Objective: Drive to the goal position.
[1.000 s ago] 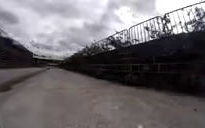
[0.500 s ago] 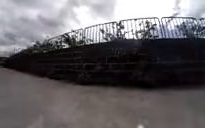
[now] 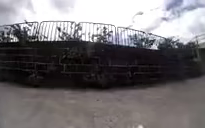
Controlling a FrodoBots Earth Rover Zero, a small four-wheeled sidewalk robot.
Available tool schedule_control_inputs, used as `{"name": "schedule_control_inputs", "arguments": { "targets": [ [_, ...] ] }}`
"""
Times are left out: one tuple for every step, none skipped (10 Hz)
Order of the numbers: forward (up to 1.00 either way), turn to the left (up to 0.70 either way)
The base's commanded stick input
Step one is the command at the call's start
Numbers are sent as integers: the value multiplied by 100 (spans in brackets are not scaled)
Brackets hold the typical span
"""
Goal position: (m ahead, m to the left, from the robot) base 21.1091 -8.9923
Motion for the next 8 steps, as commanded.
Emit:
{"name": "schedule_control_inputs", "arguments": {
  "targets": [
    [0, -100],
    [0, -100],
    [0, -100],
    [0, -100],
    [0, -100],
    [0, -51],
    [0, -28],
    [0, -6]
  ]
}}
